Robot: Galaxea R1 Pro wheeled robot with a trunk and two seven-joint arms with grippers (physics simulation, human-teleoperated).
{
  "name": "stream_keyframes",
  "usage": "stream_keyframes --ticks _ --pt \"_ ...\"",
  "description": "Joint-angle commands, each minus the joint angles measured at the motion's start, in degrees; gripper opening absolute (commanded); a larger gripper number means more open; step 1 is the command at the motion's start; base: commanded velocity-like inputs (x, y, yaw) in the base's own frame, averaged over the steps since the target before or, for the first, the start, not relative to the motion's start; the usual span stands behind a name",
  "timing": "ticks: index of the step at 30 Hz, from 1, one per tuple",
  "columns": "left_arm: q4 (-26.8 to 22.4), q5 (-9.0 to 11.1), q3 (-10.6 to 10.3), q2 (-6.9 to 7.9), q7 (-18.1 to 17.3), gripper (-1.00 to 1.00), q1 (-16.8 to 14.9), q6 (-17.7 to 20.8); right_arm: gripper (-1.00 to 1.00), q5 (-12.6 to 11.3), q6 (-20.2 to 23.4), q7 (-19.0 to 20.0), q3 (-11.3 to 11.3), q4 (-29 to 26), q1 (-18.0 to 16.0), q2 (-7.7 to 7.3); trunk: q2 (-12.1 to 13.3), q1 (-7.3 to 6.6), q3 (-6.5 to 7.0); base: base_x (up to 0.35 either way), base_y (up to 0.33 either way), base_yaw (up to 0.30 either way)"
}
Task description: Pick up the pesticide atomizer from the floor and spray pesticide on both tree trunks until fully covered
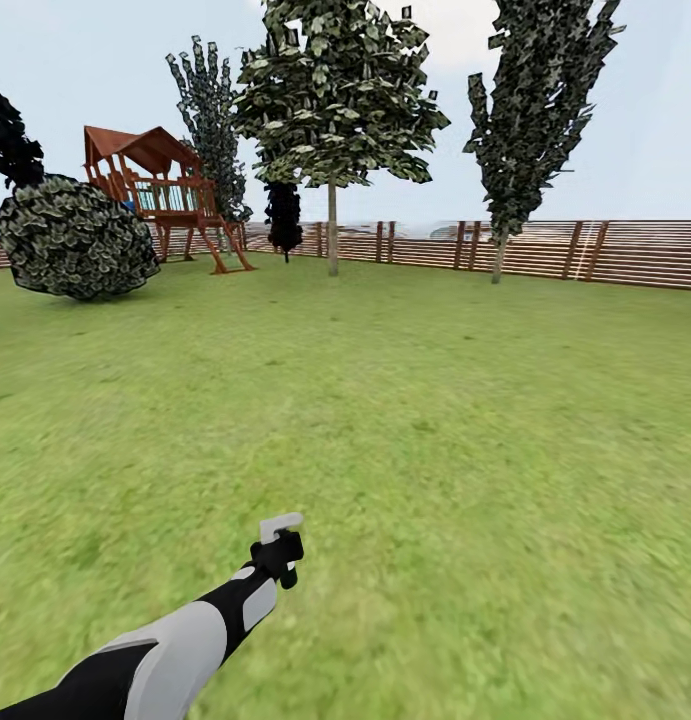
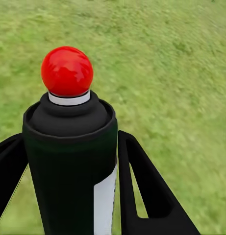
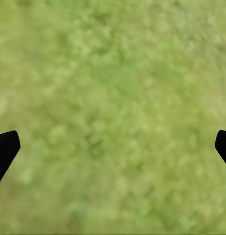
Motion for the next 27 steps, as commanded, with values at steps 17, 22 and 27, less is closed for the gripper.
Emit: stream_keyframes --ticks 17,22,27 --pt "0.0 0.2 0.1 -0.01 0.0 -1.0 0.0 -0.2 1.0 0.3 -0.3 0.0 -0.4 0.1 0.0 0.08 0.0 0.03 -0.06 0.35 0.05 0.0" --pt "0.0 0.2 0.1 -0.01 0.0 -1.0 0.0 -0.2 1.0 0.3 -0.2 0.0 -0.4 0.1 0.0 0.1 0.0 0.03 -0.06 0.35 0.02 0.0" --pt "0.0 0.2 0.1 -0.01 0.0 -1.0 -0.1 -0.2 1.0 0.2 -0.3 0.0 -0.4 0.1 0.0 0.1 0.0 0.03 -0.06 0.35 0.074 0.0"
